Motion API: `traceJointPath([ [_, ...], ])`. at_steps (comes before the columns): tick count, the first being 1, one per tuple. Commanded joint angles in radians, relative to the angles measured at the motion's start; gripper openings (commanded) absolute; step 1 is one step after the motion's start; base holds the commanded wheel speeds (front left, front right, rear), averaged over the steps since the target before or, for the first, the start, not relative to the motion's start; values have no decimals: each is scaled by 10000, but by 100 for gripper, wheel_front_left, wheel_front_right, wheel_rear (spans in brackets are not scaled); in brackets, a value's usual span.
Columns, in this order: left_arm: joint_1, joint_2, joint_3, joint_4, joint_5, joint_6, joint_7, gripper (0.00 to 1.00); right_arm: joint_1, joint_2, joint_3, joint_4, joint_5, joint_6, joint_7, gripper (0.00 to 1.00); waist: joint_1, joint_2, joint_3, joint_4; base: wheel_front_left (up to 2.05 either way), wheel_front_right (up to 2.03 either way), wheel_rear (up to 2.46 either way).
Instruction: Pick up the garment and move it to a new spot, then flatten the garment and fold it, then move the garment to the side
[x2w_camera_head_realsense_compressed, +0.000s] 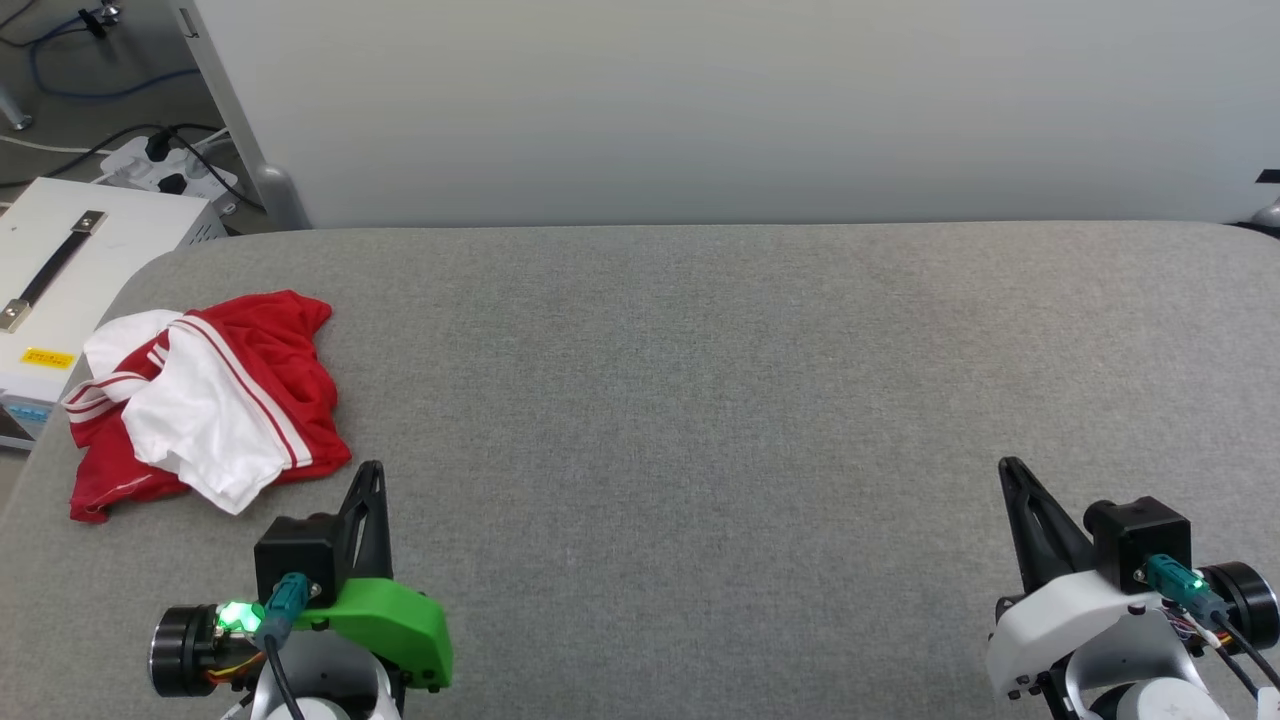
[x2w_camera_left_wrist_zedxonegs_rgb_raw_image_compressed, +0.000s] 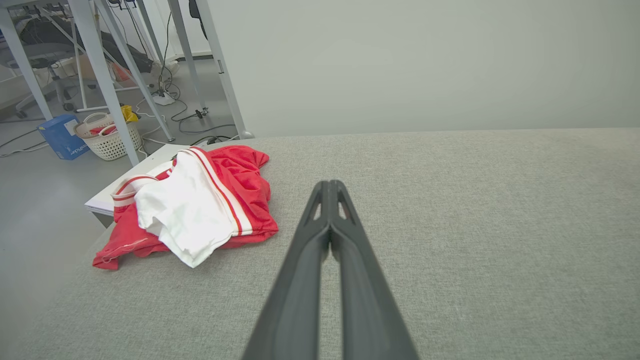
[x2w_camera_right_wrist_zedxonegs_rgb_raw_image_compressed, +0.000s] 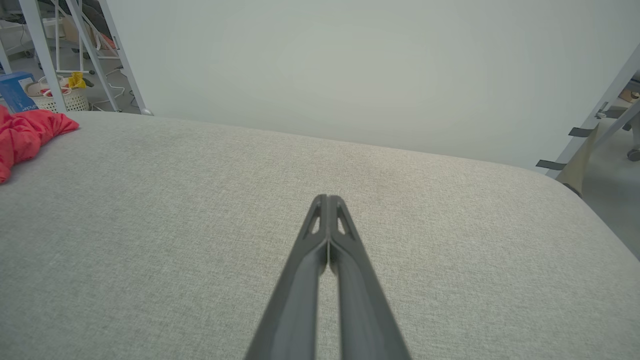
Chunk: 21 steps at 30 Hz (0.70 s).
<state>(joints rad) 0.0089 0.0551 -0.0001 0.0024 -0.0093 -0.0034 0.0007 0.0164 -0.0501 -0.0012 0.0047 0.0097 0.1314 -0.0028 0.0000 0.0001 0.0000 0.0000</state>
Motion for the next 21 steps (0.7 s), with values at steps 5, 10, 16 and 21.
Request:
traceJointPath([
  [5,-89,-49,1,-24,93,34,-7,0,-164,-1,12,-47,-97,-7,28,0,0,-1,0,0,0,0,0],
  [10,2,2,-4,2,-6,-1,-1,100,5,0,-5,2,6,0,-1,100,0,-1,0,0,0,0,0],
  [16,-5,0,-14,-14,-43,62,-87,100,4,0,-63,-4,81,0,-87,100,0,-1,9,-1,0,0,0],
  [21,-14,-2,-34,-37,-85,128,-192,100,4,0,-127,-54,228,-1,-191,100,0,-1,19,0,0,0,0],
])
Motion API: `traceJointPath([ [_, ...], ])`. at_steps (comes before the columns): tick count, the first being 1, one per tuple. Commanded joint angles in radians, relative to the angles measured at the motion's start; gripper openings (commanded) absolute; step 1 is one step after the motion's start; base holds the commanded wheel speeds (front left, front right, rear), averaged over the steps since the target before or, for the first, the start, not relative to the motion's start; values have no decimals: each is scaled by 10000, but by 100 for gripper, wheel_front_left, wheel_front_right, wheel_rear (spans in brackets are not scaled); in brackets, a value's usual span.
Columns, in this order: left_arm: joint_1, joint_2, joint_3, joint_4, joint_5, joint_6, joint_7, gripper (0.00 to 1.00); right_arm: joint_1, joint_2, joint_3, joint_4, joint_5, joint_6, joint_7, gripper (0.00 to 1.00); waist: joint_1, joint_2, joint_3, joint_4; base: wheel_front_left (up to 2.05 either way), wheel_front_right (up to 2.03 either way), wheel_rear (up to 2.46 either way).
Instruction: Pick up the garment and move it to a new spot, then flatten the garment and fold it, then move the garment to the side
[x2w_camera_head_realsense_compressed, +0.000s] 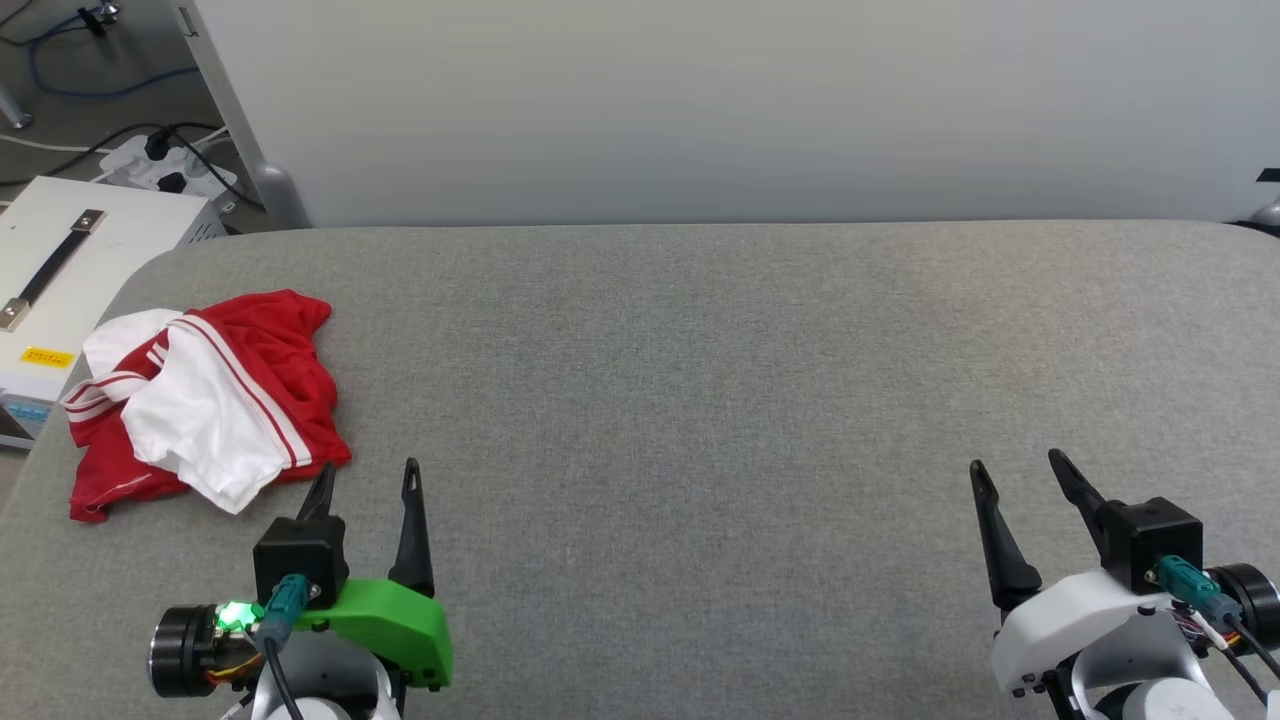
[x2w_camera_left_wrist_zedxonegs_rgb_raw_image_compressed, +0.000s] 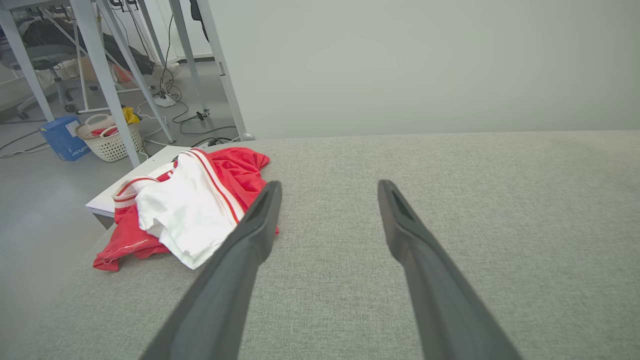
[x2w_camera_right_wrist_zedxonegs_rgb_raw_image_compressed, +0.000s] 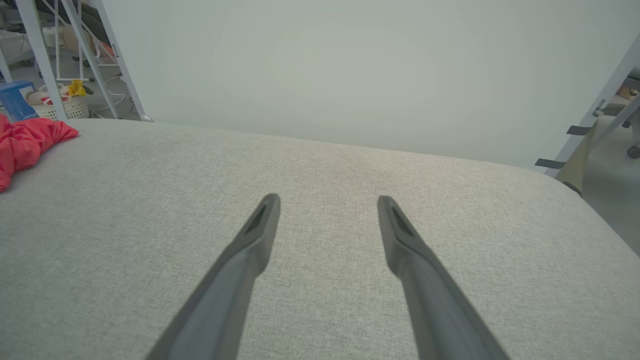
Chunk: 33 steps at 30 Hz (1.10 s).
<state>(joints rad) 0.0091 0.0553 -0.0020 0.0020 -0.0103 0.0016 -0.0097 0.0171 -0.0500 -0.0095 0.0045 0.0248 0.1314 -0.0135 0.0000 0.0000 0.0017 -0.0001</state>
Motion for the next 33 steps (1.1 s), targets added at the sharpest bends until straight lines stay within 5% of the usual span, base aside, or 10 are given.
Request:
traceJointPath([
  [1,-18,-4,-19,-38,-84,89,-107,100,-1,-2,-53,-64,111,-1,-102,100,0,0,2,2,0,0,0],
  [33,-46,-19,-152,-35,-491,341,-854,100,218,-2,-128,-318,1190,-3,-839,100,0,0,42,32,0,0,0],
])
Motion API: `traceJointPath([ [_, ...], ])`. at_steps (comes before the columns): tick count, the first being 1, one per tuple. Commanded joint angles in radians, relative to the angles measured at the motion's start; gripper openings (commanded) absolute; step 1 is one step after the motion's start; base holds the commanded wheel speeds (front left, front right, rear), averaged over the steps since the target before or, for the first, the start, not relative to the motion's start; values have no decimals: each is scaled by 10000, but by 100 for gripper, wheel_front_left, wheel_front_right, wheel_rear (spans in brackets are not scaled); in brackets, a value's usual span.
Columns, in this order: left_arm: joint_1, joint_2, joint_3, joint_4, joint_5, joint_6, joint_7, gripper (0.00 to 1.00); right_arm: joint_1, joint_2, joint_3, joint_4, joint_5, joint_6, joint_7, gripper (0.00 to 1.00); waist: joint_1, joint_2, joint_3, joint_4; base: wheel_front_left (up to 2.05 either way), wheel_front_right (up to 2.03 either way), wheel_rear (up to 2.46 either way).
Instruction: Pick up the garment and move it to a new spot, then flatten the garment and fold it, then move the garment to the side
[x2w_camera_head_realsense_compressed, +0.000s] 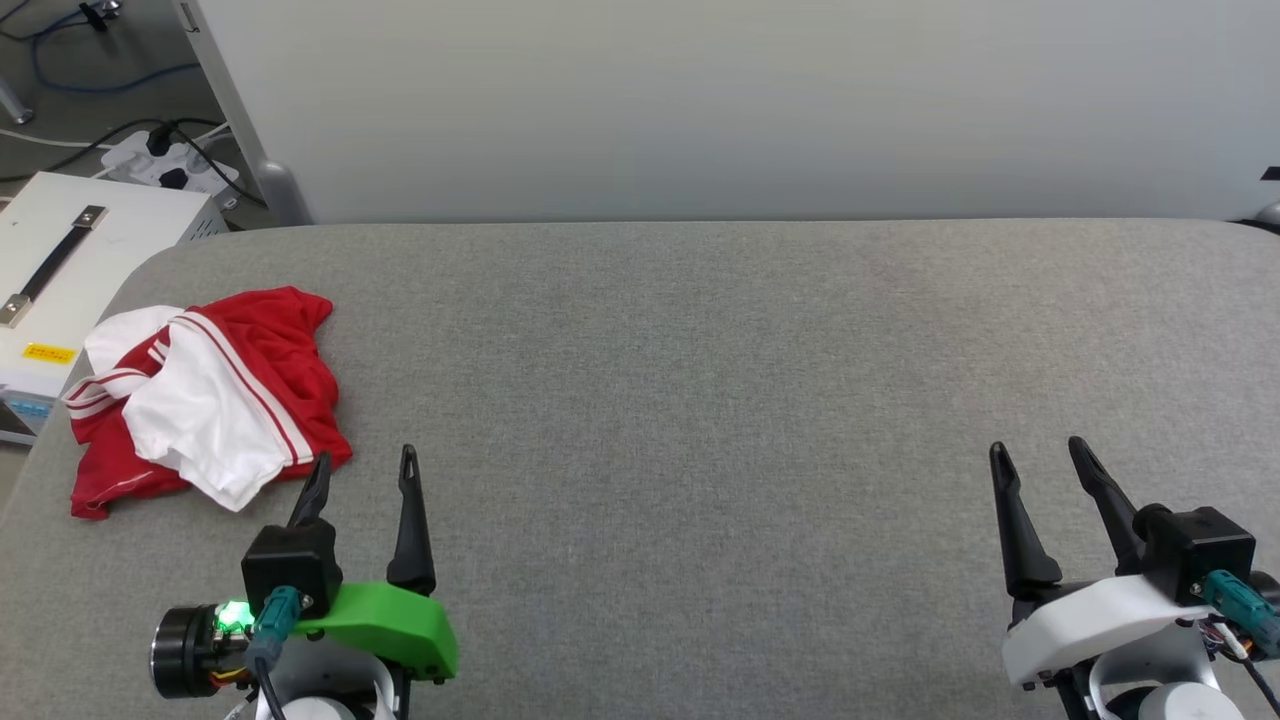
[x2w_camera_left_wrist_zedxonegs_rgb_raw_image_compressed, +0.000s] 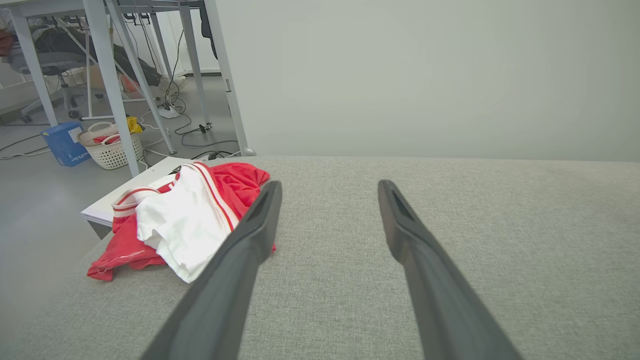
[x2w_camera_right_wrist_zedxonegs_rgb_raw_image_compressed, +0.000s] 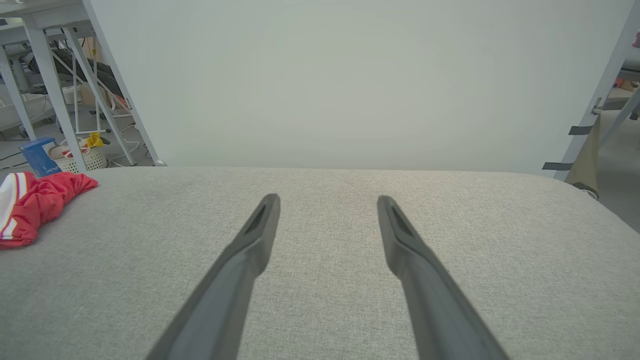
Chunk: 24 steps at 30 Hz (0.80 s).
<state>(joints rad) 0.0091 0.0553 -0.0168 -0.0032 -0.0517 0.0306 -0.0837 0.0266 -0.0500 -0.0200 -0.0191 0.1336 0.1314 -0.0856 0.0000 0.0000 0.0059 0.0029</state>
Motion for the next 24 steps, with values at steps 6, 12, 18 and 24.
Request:
traceJointPath([
  [6,-39,-21,-36,55,-121,98,-238,100,170,-2,-43,-55,191,-3,-241,100,0,0,0,24,0,0,0],
  [12,-23,-24,-66,97,-172,132,-362,100,235,-2,-48,-17,316,-3,-363,100,0,0,-8,57,0,0,0],
  [18,15,-26,-99,131,-211,175,-486,100,314,-2,-54,-15,411,-4,-485,100,0,0,-41,80,0,0,0],
  [24,24,-28,-132,159,-249,234,-610,100,365,-2,-95,-39,479,-4,-607,100,0,0,-34,99,0,0,0],
])
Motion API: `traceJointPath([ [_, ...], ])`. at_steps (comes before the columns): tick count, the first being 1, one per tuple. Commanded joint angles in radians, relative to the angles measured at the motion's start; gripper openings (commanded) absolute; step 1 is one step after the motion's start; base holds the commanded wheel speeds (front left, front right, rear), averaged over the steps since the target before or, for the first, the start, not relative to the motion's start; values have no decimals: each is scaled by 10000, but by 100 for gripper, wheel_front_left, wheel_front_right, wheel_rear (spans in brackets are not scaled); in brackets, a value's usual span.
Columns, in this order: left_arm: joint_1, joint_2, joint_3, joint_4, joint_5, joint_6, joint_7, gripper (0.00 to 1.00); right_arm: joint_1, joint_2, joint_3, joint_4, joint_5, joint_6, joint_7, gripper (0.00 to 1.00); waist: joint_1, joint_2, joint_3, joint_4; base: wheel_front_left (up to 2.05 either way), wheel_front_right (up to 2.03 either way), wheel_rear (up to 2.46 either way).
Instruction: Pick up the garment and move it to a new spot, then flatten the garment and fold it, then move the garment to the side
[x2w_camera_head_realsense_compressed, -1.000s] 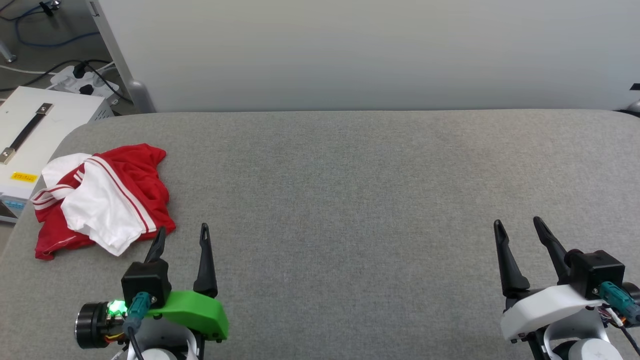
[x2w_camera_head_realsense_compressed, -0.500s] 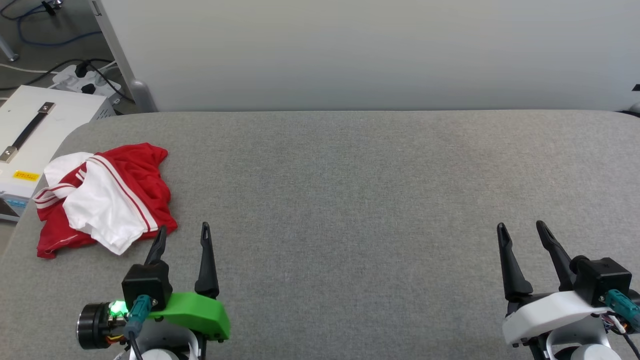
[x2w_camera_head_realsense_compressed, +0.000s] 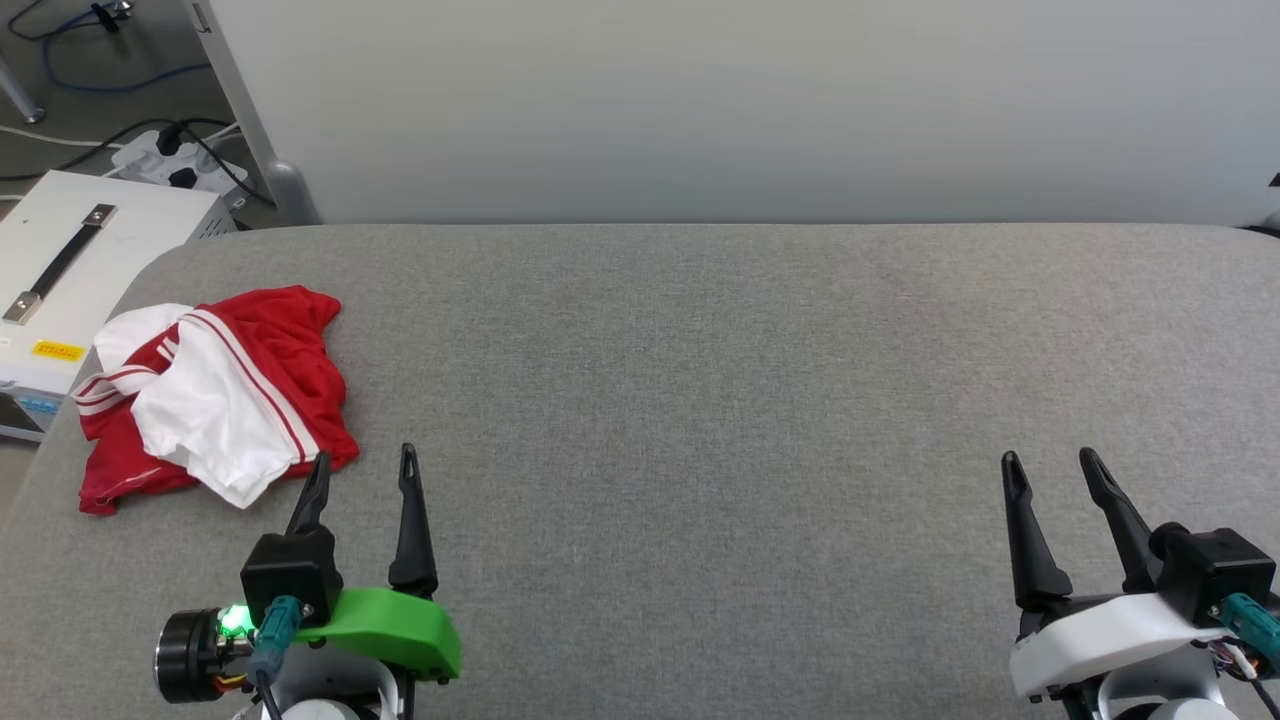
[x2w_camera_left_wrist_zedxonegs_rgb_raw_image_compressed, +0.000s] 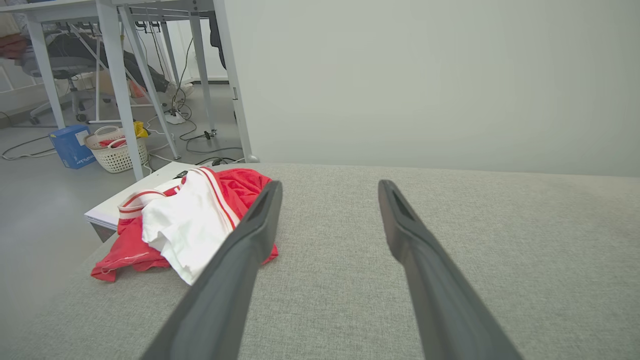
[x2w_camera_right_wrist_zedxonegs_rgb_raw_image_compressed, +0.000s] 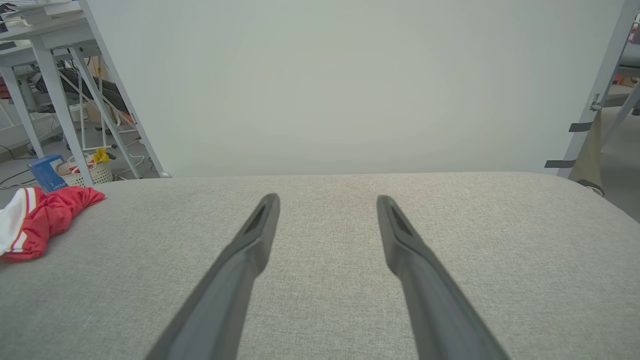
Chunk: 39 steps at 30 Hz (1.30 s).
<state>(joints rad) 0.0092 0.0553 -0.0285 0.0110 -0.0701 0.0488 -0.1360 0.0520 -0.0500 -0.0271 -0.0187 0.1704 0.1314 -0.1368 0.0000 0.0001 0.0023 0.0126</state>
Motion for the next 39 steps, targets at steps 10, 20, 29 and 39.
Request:
traceJointPath([
  [10,29,-32,-56,76,-61,160,-293,100,187,-2,-40,30,284,-5,-299,100,0,-1,32,33,0,0,0],
  [20,-62,-36,-123,120,-132,234,-500,100,249,-2,59,2,241,-5,-502,100,0,-1,131,343,0,0,0],
  [29,-138,-40,63,180,-300,327,-687,100,259,-2,224,-21,234,-6,-687,100,0,-1,229,1318,0,0,0],
  [39,-139,-44,369,260,-656,421,-898,100,259,-2,466,-76,202,-6,-895,100,0,-1,400,2710,0,0,0],
])
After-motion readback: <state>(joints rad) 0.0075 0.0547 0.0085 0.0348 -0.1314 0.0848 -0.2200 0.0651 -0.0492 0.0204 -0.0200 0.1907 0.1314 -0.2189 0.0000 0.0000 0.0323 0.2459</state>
